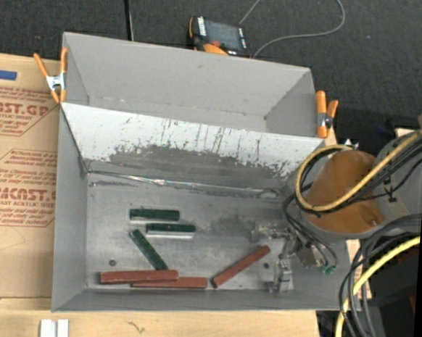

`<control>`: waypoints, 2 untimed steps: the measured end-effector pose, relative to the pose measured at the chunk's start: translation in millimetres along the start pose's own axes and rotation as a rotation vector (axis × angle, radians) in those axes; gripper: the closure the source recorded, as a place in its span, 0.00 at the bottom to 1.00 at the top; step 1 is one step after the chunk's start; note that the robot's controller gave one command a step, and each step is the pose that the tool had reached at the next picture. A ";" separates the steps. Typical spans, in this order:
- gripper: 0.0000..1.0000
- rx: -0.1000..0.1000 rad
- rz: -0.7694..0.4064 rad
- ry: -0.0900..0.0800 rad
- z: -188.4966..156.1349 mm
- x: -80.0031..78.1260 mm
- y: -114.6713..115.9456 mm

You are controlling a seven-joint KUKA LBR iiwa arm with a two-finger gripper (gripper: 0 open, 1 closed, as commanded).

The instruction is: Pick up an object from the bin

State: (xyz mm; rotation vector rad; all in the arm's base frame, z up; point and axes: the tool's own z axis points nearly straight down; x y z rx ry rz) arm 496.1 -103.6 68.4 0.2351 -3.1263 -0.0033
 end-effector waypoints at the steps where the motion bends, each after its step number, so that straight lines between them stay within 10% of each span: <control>1: 1.00 0.003 -0.001 -0.006 -4.0 -2.4 0.1; 2: 1.00 0.007 -0.192 -0.014 -150.8 5.5 -28.2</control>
Offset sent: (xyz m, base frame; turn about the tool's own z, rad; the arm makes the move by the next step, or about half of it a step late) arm 0.0000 0.0000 0.0000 0.0000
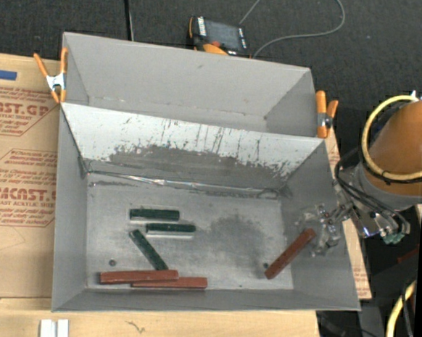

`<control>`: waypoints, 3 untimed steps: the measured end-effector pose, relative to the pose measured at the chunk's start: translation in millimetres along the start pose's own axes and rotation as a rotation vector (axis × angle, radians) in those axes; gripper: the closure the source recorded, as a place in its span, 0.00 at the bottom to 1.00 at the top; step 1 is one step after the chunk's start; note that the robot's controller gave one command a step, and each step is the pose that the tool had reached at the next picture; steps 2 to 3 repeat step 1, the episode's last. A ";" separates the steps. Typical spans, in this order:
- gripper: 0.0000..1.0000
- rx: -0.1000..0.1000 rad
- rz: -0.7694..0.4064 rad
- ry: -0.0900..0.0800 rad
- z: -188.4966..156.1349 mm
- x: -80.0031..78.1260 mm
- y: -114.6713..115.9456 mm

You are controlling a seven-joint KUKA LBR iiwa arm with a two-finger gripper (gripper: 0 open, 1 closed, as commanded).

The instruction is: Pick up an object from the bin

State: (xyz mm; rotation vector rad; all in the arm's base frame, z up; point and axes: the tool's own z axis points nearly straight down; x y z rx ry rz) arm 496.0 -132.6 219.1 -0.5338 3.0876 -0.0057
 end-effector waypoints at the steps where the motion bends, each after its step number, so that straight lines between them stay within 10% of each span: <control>1: 1.00 -0.005 0.032 0.002 5.8 -45.1 18.2; 3: 1.00 -0.005 0.032 0.002 5.8 -45.1 18.2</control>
Offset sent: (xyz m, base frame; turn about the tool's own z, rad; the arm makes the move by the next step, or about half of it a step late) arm 0.0337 0.0286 -0.0052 0.0362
